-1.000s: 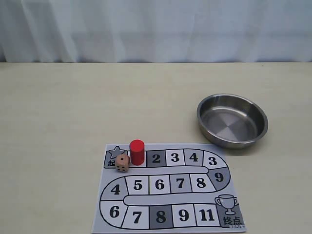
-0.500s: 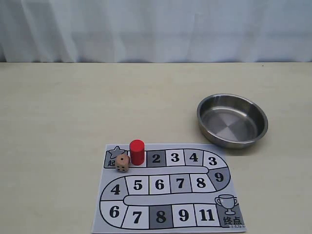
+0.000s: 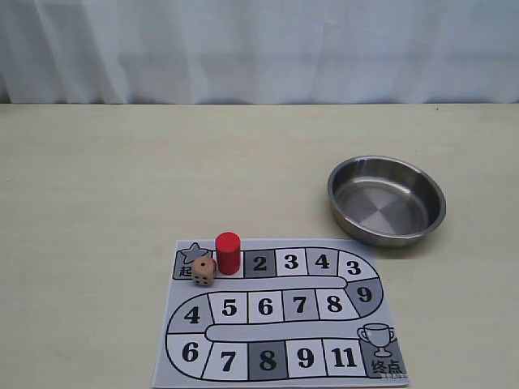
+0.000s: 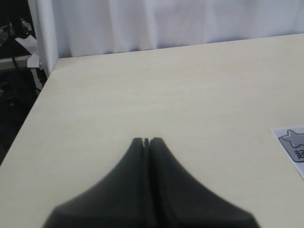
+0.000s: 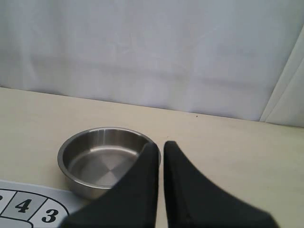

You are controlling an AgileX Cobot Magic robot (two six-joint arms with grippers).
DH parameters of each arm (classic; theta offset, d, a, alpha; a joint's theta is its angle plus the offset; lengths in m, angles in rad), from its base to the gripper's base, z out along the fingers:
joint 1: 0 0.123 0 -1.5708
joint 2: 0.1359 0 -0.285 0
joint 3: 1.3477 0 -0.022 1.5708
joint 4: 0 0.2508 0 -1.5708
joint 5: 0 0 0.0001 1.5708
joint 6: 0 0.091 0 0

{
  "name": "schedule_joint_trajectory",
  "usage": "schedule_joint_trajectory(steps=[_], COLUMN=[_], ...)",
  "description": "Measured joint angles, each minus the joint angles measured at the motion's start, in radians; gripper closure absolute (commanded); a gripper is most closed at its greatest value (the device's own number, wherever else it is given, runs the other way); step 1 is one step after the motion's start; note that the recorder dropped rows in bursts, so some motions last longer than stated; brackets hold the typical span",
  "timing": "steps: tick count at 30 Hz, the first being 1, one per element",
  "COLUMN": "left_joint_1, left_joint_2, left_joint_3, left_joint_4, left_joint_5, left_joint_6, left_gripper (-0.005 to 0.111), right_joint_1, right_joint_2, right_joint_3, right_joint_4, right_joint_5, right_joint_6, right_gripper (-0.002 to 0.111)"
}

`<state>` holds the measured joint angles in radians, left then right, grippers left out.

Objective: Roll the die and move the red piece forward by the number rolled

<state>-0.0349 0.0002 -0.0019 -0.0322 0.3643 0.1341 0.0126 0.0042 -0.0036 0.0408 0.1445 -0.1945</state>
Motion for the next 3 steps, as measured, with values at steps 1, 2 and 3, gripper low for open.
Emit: schedule_joint_trajectory(steps=[1, 2, 3], left_joint_1=[0.000, 0.000, 0.000], left_joint_2=[0.000, 0.000, 0.000], left_joint_3=[0.000, 0.000, 0.000], left_joint_4=[0.000, 0.000, 0.000], left_joint_5=[0.000, 0.000, 0.000], left_joint_6=[0.000, 0.000, 0.000], left_gripper=[0.107, 0.107, 0.107], right_joint_1=[0.000, 0.000, 0.000], right_joint_2=[0.000, 0.000, 0.000], right_joint_3=[0.000, 0.000, 0.000], right_joint_4=[0.000, 0.000, 0.000], right_joint_5=[0.000, 0.000, 0.000], right_joint_6=[0.000, 0.000, 0.000], right_gripper=[0.104, 0.104, 0.104])
